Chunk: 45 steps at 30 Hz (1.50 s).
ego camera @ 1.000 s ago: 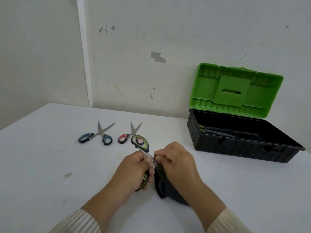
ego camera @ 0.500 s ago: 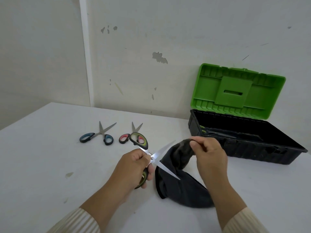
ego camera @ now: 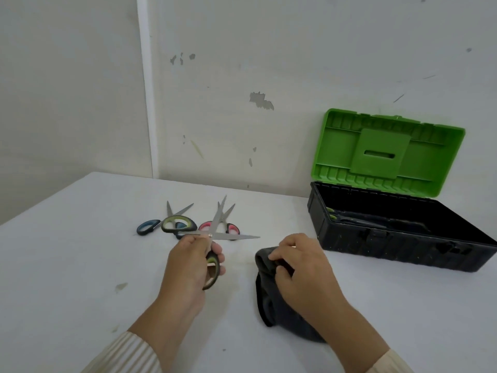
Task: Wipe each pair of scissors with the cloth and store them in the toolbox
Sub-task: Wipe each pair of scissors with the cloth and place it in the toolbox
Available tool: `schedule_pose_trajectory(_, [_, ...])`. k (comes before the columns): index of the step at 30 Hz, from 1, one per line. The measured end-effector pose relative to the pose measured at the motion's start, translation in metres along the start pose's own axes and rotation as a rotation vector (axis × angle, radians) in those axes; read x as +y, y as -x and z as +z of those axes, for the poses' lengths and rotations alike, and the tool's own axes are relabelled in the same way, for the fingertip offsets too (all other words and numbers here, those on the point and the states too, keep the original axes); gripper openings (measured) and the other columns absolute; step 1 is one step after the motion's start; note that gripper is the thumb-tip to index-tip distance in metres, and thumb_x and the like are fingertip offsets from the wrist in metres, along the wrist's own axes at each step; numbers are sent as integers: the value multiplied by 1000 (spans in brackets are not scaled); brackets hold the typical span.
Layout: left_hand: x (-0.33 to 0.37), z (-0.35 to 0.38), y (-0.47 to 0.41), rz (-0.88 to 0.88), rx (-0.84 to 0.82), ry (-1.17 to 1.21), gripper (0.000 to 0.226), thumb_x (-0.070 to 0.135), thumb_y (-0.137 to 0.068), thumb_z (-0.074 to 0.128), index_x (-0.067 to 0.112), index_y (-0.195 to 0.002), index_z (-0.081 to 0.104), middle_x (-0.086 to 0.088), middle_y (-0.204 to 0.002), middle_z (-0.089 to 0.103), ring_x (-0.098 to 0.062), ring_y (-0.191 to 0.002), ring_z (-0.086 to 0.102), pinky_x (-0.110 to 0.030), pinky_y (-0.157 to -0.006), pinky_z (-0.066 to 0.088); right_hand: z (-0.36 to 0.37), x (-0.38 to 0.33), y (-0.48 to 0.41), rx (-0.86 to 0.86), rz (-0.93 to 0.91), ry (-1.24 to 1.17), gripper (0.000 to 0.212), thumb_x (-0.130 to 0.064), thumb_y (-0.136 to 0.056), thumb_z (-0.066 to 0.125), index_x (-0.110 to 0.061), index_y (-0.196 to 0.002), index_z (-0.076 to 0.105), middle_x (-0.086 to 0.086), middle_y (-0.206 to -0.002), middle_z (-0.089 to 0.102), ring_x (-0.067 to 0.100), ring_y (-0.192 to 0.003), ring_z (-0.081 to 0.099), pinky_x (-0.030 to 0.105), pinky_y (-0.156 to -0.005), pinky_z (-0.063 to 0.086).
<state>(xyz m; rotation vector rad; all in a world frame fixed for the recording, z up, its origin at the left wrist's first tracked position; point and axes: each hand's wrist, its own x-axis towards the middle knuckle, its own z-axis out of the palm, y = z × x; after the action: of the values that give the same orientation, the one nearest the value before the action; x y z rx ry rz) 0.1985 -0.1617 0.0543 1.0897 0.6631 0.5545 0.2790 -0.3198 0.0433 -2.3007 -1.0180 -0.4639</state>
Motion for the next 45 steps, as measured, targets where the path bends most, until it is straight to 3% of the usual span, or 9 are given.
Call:
schedule_pose_trajectory(4, [-11,8,8,-62,-73,96,16,10,-92,46,4,-89,60,-6,-70,61,-19,-62,54,-28,-55,46,12,-44,9,-244,178,-313,32,-48,-81,51,-28,-100,65,-13,-83,56,-1,-76,49,13,-68,36])
schedule_pose_trajectory(7, [-20,11,13,-88,-125,129,18,14,-92,48,6,-91,64,-5,-73,65,-18,-63,59,-27,-53,47,21,-54,13,-319,352,-606,13,-26,-86,59,-25,-96,65,-9,-69,55,5,-60,49,18,-58,39])
schedule_pose_trajectory(11, [-14,10,3,-33,-192,321,15,21,-93,52,11,-91,63,-11,-92,65,-19,-74,56,-34,-71,45,10,-41,9,-300,498,-743,9,-13,-86,59,-18,-82,66,-1,-62,55,9,-49,50,20,-46,38])
schedule_pose_trajectory(15, [-3,-6,-12,32,-160,246,11,13,-93,53,9,-96,64,-6,-84,65,-18,-71,57,-32,-73,49,-7,-32,3,-250,524,-750,12,-13,-88,57,-17,-85,69,-2,-59,57,5,-45,50,19,-41,39])
schedule_pose_trajectory(18, [-9,-6,-8,7,-260,16,17,4,-91,55,9,-97,70,-5,-76,70,-17,-66,60,-30,-68,54,-11,-28,1,-183,550,-773,12,-14,-88,58,-18,-87,69,-5,-54,59,8,-45,52,21,-43,44])
schedule_pose_trajectory(21, [-18,1,1,-38,-338,-114,15,9,-92,56,10,-94,71,-4,-77,76,-17,-67,68,-30,-65,57,-11,-25,0,-142,566,-778,13,-14,-88,59,-20,-85,69,-3,-57,63,14,-48,56,26,-50,49])
schedule_pose_trajectory(35, [-25,4,14,-169,-492,-192,25,19,-97,50,1,-100,67,-14,-93,77,-26,-89,74,-31,-73,58,-1,-20,5,-209,518,-722,20,-17,-91,52,-9,-80,66,4,-65,61,16,-50,57,32,-57,55])
schedule_pose_trajectory(41, [-29,13,24,-4,-441,-338,16,20,-94,55,13,-94,70,-4,-82,78,-16,-76,74,-27,-68,59,-18,-17,-4,-50,373,-350,35,-38,-90,49,-10,-71,59,5,-74,59,17,-69,55,28,-63,44])
schedule_pose_trajectory(45, [-29,20,35,244,-473,-552,12,26,-88,63,33,-94,71,3,-78,75,-15,-78,71,-33,-76,59,-27,-18,-9,50,425,-360,22,-36,-86,58,-18,-75,67,-4,-75,64,10,-70,57,21,-61,43])
